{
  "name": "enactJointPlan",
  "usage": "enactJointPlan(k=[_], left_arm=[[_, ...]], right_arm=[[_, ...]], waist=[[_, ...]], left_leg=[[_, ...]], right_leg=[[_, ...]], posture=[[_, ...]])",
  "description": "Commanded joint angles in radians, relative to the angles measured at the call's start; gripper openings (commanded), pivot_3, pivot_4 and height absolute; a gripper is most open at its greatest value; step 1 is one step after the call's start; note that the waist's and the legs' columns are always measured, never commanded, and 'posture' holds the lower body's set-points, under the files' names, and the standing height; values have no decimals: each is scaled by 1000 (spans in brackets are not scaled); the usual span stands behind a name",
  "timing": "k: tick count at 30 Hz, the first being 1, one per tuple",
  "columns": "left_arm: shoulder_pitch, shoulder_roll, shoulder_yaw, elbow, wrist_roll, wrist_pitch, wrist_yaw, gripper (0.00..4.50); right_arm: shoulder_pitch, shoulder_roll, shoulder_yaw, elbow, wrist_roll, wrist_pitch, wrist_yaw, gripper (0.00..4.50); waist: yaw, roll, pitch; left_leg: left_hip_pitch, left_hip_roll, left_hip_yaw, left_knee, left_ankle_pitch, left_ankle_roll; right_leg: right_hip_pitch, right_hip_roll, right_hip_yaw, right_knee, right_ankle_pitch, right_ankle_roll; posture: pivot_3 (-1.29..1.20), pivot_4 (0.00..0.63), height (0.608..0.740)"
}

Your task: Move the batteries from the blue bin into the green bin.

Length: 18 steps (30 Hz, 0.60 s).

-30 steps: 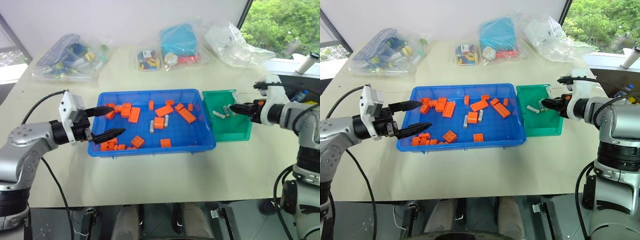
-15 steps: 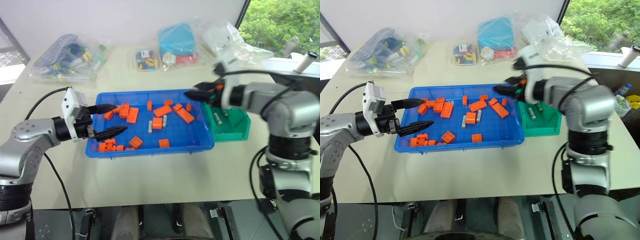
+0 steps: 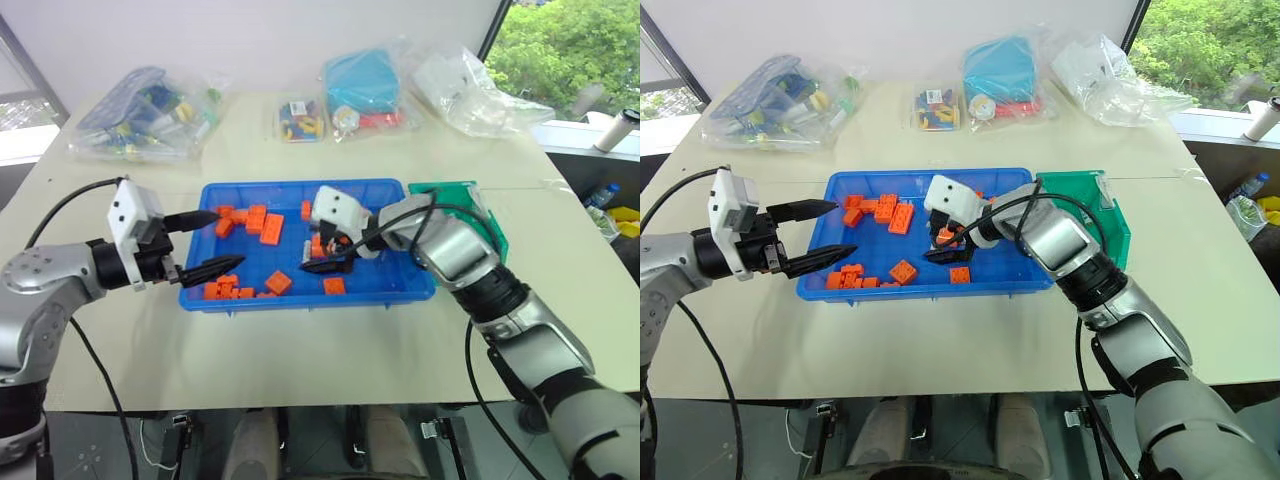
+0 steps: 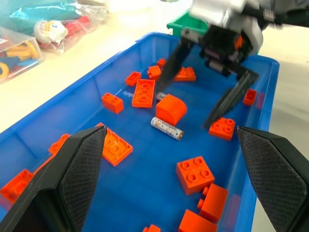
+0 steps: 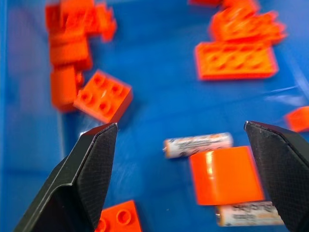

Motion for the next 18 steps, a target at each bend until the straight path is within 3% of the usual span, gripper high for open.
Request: enactJointPlan(k=[1, 18], left_arm=[[-4, 13, 36, -44, -22, 4, 14, 4500], [-1, 1, 34, -60, -19, -8, 48, 4500]], right_arm=[[-63, 36, 13, 58, -51, -66, 35, 4443], [-178, 185, 15, 502, -214, -251, 137, 4443]], waist=[[0, 0, 0], [-3, 0, 0]], left_leg=[[0, 0, 0, 0, 0, 0], [1, 0, 0, 0, 0, 0]], right_leg=[[0, 0, 0, 0, 0, 0], [0, 0, 0, 1, 0, 0]], posture=[[0, 150, 736], [0, 150, 736]])
